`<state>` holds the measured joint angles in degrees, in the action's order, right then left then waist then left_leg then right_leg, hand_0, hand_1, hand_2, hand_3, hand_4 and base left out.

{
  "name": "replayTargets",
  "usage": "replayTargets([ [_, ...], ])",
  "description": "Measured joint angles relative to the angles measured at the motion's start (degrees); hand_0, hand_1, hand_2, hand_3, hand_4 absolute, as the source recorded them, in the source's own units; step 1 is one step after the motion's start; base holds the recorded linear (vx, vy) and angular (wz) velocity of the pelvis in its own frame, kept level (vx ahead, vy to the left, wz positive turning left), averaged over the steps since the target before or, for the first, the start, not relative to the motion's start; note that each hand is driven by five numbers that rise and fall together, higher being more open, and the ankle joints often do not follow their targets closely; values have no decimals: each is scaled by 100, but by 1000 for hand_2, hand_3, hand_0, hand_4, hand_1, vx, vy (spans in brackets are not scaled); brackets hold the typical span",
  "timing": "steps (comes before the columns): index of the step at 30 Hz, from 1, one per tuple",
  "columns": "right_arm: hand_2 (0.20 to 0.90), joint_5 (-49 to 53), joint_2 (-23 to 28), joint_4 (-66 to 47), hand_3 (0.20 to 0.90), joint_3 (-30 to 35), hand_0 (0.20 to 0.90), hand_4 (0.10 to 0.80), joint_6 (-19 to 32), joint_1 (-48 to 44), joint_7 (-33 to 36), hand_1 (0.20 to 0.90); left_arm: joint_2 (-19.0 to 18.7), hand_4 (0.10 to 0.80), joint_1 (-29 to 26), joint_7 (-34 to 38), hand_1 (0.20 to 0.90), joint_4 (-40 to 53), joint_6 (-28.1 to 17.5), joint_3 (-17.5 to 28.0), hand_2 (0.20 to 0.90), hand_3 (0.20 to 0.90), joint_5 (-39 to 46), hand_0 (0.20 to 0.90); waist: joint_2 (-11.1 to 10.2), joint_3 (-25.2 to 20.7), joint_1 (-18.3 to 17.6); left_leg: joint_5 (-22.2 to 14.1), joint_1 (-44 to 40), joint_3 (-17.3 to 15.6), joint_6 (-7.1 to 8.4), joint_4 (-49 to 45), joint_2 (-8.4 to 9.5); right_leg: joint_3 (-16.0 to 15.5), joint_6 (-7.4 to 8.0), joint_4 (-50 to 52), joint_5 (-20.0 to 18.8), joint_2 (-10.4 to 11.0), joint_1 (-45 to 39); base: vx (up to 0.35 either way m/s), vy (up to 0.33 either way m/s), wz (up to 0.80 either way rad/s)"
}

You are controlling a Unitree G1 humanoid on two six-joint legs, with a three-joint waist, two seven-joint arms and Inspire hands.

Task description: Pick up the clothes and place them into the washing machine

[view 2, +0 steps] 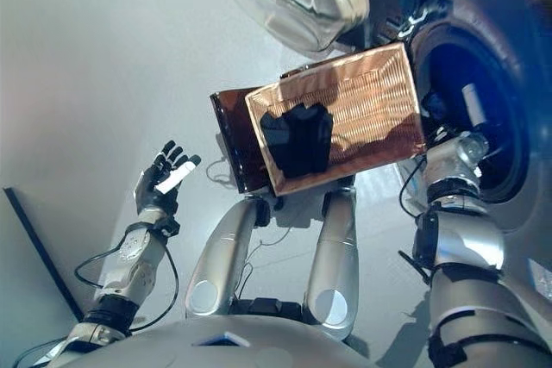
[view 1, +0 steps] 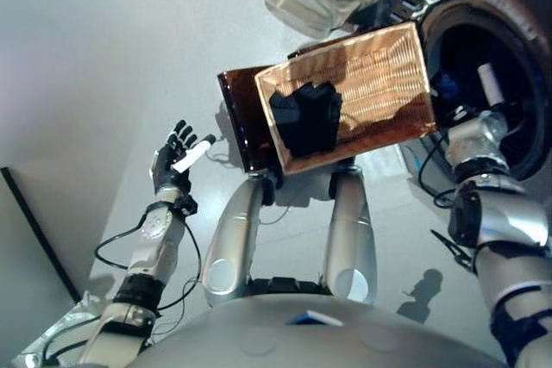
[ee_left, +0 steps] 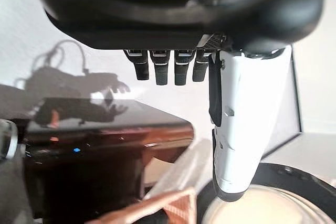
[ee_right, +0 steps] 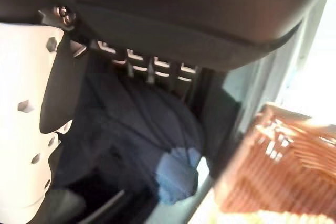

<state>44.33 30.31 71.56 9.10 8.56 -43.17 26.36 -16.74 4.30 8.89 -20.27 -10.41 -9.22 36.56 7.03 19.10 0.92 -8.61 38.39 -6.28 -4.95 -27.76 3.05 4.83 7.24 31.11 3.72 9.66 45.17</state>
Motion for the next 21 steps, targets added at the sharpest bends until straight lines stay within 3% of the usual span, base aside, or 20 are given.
replayTargets([
  [11, 900, -1834, -539, -726, 900, -945, 900, 800, -112, 999, -31, 900, 146, 800, -2, -5, 900, -481, -23, 142, 900, 900, -213, 900, -109, -97, -27, 718, -1210, 42, 114, 1576, -28, -185, -91, -1112, -446, -70, -997, 38, -20, -3],
  [21, 900, -2484, -680, -666, 900, -950, 900, 800, -306, 1134, -17, 900, 181, 800, -6, 24, 900, -509, -77, 235, 900, 900, -260, 900, -171, -101, -34, 823, -1513, 93, 100, 1814, -21, -257, -78, -1326, -527, -64, -1323, 24, -6, 1],
])
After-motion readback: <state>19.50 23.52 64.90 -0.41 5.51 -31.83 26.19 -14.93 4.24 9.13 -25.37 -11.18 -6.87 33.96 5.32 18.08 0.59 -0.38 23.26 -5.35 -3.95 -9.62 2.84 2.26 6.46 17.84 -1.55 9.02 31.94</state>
